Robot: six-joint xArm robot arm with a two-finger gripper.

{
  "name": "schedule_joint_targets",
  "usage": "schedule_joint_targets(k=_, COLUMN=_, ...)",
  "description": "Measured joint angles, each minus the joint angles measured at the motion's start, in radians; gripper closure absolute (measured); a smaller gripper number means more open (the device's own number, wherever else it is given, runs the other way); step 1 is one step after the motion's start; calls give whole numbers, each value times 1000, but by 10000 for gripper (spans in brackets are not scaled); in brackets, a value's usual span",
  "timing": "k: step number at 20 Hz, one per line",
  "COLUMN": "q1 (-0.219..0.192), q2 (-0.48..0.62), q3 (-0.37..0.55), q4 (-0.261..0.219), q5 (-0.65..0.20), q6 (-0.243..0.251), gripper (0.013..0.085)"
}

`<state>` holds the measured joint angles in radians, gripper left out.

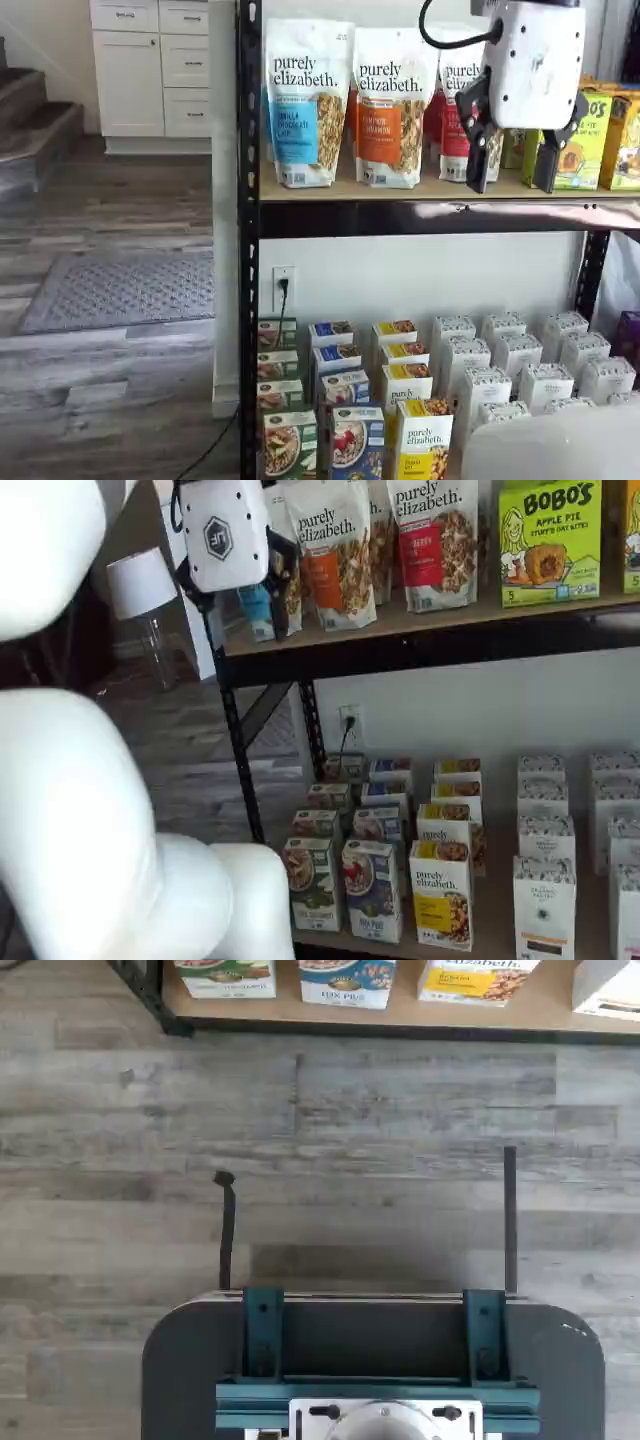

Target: Pick up the blue and white box that is on the bottom shelf, the second box from the left

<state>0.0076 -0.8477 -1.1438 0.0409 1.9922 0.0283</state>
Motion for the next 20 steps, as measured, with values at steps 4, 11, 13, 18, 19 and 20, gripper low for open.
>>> schedule_joint_targets(k=4, q1=30, q2=-28, q3=26, q4=-36, q5=-50, q6=16, gripper=130)
schedule_joint_targets(k=11, q1=17, q2=-37, q3=51, q4=-31, q5=-75, q6=5, gripper=130)
schedule_joint_targets(k=13, q1=11, q2=-40, q3=78, q4=-28, q5=-96, q6=1, gripper=130)
schedule_joint_targets(k=18, q1=15, q2=-46, q3=163, q4=-26, q5=-174, q6=5, gripper=130)
schedule_joint_targets(k=19, q1=17, q2=-45, q3=187, q4=-24, q5=-196, q6=8, gripper=130)
schedule_joint_targets(k=20, q1=19, q2=-44, q3=209, q4=-20, q5=-218, q6=10, gripper=130)
